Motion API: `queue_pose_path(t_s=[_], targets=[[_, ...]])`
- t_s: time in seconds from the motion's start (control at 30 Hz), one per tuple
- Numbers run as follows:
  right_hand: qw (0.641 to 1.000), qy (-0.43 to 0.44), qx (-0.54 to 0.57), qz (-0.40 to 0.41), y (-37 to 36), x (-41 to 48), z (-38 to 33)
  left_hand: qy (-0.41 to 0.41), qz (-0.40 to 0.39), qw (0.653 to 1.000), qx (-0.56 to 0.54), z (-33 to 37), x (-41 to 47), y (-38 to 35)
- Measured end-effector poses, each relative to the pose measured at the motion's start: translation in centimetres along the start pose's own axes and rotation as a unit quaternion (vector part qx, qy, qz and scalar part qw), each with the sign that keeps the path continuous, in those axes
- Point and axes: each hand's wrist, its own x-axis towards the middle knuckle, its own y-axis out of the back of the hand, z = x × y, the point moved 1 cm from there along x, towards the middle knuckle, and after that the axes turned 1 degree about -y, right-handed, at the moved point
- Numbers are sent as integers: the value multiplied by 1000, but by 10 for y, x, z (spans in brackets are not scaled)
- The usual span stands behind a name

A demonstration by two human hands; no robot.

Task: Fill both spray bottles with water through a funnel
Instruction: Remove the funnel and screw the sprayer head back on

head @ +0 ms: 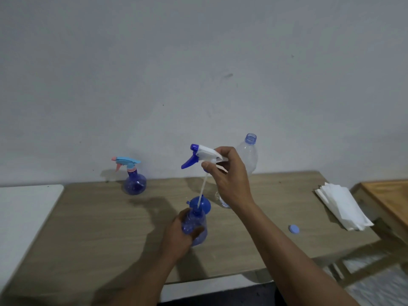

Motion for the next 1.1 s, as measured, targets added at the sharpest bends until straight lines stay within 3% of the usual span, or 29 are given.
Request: queue_pose_path(t_s=[0.37,0.67,0.8,0.9,1.1], targets=[[978,-95,-156,-98,-17,-39,92,-1,15,1000,-1,2,-4,-2],[932,-33,-298,-202,-12,-31,102,24,34,999,10,3,-7,-1],[922,-29,-301,-243,-7,-30,105,13,28,999,22,5,-8,0],[925,-40,-305,-223,-7,-30,105,7,35,999,34,7,-10,0],[964,-64,-220,-133,-15,-43,127,20,31,999,38,6,-9,-5]])
